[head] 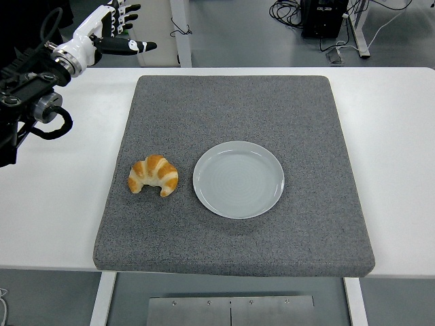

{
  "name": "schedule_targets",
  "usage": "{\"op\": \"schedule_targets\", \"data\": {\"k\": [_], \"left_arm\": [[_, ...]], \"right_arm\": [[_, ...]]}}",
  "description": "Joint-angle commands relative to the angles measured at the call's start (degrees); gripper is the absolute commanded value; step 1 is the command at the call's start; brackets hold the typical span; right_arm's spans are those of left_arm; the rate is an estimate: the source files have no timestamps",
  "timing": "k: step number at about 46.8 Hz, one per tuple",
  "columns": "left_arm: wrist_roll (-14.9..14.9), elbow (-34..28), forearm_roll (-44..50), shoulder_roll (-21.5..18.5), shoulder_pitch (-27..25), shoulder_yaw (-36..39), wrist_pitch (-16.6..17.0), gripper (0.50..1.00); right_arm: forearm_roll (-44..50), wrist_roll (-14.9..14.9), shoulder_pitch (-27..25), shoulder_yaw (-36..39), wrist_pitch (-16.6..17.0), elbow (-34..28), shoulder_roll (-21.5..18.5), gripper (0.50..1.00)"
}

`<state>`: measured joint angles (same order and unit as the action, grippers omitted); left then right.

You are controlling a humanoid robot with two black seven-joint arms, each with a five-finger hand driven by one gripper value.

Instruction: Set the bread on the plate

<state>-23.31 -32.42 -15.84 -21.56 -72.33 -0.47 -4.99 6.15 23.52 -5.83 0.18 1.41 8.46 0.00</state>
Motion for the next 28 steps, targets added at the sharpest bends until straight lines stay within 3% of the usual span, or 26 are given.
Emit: {"op": "schedule_targets", "data": {"k": [1, 8, 18, 28], "left_arm": [[0.5, -4.6, -3.4, -2.8, -1.3, 1.2, 0.3, 0.937], [3.4, -9.9, -12.1, -5.0, -1.9, 1.4, 2.3, 0.937], [4.8, -14.2, -23.3, -6.6, -1.4, 1.5, 2.3, 0.945], [7.5, -25.4, -28.0, -12.7, -2.2, 1.4, 2.4, 0.946]], "right_arm": [[0.0, 0.0, 0.0, 0.0, 0.0, 0.0, 0.0, 1.0], [0.0, 0.0, 0.0, 0.0, 0.0, 0.0, 0.0, 1.0], [0.0, 0.0, 0.0, 0.0, 0.0, 0.0, 0.0, 1.0], [0.0, -0.1, 0.0, 0.0, 0.0, 0.0, 0.0, 1.0]]}}
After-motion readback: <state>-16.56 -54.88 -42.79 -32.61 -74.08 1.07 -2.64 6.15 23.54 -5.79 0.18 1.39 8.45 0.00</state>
